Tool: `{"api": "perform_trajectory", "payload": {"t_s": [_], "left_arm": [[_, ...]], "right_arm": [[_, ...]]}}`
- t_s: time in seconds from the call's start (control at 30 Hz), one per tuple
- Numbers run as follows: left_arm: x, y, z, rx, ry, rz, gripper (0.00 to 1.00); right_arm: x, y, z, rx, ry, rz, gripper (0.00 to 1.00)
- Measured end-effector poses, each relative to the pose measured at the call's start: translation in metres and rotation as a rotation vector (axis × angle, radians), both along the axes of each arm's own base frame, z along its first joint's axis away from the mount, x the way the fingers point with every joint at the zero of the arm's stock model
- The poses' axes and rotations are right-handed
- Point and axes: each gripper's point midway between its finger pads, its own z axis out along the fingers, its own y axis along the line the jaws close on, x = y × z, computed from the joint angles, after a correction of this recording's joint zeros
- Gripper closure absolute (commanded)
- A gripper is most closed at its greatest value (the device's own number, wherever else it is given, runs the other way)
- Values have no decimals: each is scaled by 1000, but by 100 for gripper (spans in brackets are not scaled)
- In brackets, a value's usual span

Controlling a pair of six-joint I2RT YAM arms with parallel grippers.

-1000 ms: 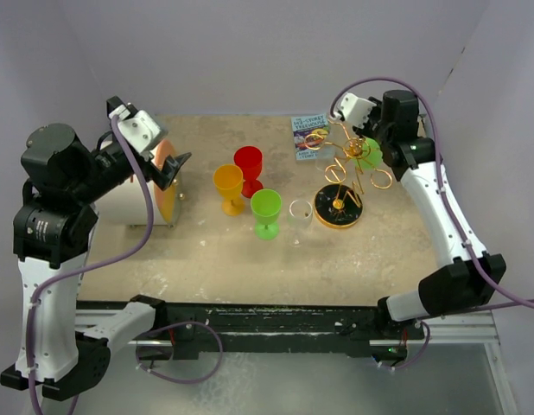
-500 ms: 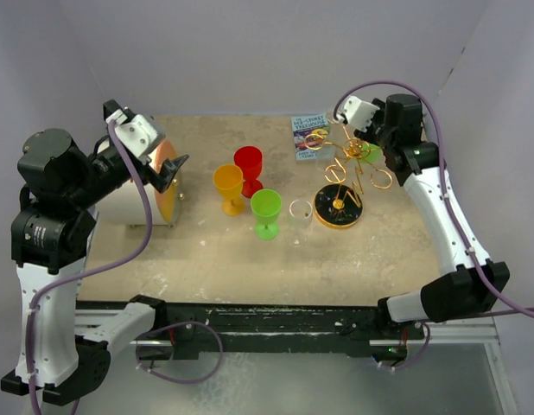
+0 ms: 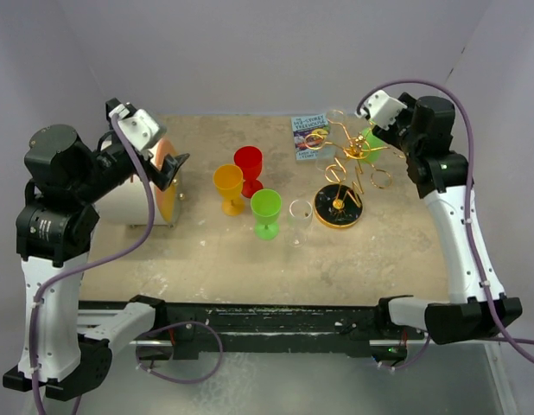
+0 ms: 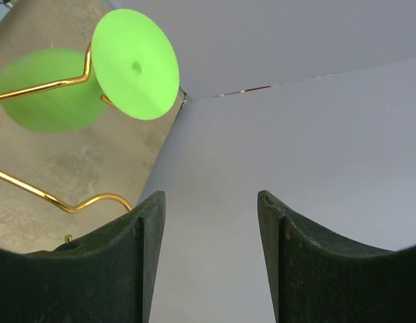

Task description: Place the wine glass upside down on the wine glass rack

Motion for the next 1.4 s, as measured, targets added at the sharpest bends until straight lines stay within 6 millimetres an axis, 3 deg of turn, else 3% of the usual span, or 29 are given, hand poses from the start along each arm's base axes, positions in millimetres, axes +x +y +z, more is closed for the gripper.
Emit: {"api": "perform_trajectory", "payload": {"t_s": [0.27, 0.47, 0.6, 0.77, 0.93, 1.13, 1.4], "left_arm": [[24, -4, -32, 6, 107, 8, 1], [47, -8, -87, 37, 258, 9, 1], [57, -13, -106, 54, 310, -5, 1], [56, -44, -126, 117, 333, -92, 0], [57, -75, -163, 202, 396, -178, 5], [66, -100, -198, 271, 462, -245, 10], [80, -141, -238, 354, 550, -331, 18]], "right_arm": [[-29, -1, 24, 143, -57, 11, 28], [-51, 0, 50, 260, -100, 26, 25], [-62, 15, 54, 327, -79, 95, 12], [-77, 39, 41, 394, 8, 200, 7], [-93, 60, 39, 467, 72, 306, 8], [-104, 70, 50, 520, 72, 371, 9], [-104, 74, 46, 544, 93, 380, 11]]}}
